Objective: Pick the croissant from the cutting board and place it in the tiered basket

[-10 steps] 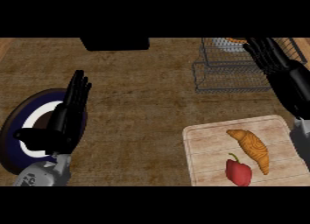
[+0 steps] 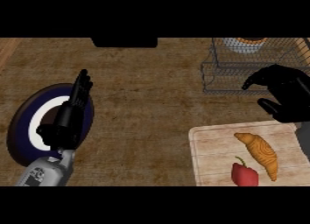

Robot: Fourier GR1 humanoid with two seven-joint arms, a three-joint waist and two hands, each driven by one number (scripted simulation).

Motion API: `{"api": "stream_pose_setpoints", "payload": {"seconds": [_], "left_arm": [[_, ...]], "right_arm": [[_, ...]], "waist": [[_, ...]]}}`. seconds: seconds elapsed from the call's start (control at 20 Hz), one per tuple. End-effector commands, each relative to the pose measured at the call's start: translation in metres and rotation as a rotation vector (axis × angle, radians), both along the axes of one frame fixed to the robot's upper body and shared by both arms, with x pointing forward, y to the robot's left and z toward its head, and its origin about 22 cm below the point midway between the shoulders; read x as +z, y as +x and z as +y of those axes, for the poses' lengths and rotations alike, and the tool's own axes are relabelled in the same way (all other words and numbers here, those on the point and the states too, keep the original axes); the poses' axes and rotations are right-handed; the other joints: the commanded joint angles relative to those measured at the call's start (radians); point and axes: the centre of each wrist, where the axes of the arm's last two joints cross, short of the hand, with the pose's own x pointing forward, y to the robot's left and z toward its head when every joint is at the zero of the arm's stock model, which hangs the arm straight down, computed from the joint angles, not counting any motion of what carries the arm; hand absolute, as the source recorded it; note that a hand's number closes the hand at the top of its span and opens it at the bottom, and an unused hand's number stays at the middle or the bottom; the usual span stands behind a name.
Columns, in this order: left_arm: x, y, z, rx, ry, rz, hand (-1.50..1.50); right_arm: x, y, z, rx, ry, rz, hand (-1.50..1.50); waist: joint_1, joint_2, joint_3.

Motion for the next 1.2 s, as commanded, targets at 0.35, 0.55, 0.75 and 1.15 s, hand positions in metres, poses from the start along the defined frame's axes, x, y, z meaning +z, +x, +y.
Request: {"api": "stream_pose_setpoints", "payload": {"seconds": [0.35,0.55,0.75,1.15], "left_arm": [[-0.002,0.000,-0.001,-0.003,0.037,0.034,0.00],[-0.015,0.001,-0.003,0.004,0.041,0.035,0.00],[-0.015,-0.002,0.000,0.012,0.030,0.049,0.00],[-0.016,-0.001,0.005,0.043,0.044,0.053,0.00]], "right_arm": [[0.000,-0.011,-0.115,0.541,0.060,0.030,-1.50],[0.097,-0.001,-0.122,0.543,-0.225,-0.133,-1.50],[0.180,-0.015,-0.095,0.594,-0.552,-0.297,-1.50],[0.246,-0.071,-0.021,0.641,-0.983,-0.623,-1.50]], "waist": [[0.016,-0.014,-0.004],[0.006,-0.014,-0.005],[-0.008,-0.034,-0.002],[-0.029,-0.034,0.000]]}}
